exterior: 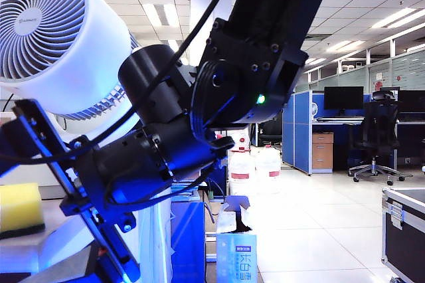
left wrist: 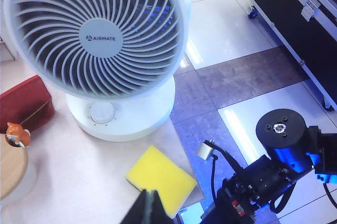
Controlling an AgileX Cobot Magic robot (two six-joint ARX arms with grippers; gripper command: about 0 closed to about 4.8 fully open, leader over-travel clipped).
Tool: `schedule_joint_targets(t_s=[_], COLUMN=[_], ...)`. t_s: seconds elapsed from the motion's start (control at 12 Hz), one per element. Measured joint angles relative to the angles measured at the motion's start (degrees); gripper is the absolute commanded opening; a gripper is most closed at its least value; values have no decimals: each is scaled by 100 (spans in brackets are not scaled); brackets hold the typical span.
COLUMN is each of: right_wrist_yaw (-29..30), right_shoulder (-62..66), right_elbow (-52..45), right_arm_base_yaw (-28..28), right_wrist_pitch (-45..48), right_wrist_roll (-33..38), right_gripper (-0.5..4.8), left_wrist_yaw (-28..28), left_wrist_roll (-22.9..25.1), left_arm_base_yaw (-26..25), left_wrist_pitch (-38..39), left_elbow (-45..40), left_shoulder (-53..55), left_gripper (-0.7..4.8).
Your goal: Open the drawer, place the cleaning sponge inside, then close the drawer.
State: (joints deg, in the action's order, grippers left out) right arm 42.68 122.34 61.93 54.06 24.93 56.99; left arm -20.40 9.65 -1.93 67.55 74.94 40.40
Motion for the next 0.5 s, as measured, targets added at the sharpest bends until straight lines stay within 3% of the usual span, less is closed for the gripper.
schedule_joint_targets(t_s=[0.33,0.42,0.5], right_wrist_yaw=[264,592,1316], right_shoulder=[-2,-70,-125], right_elbow=[179,205,249], right_arm_base_yaw=[234,170,76], right_wrist_pitch=[-105,431,1969], right_wrist_roll=[166,238,1517], right_gripper=[479,479,479], left_wrist_yaw=[-2,0,-2], left_wrist_roll=[2,0,0], left_arm_base_yaw=[0,0,0], left_wrist_pitch=[0,0,0], left_elbow=[0,0,0], left_shoulder=[-2,-2,-2], left_gripper=[-5,-5,-5])
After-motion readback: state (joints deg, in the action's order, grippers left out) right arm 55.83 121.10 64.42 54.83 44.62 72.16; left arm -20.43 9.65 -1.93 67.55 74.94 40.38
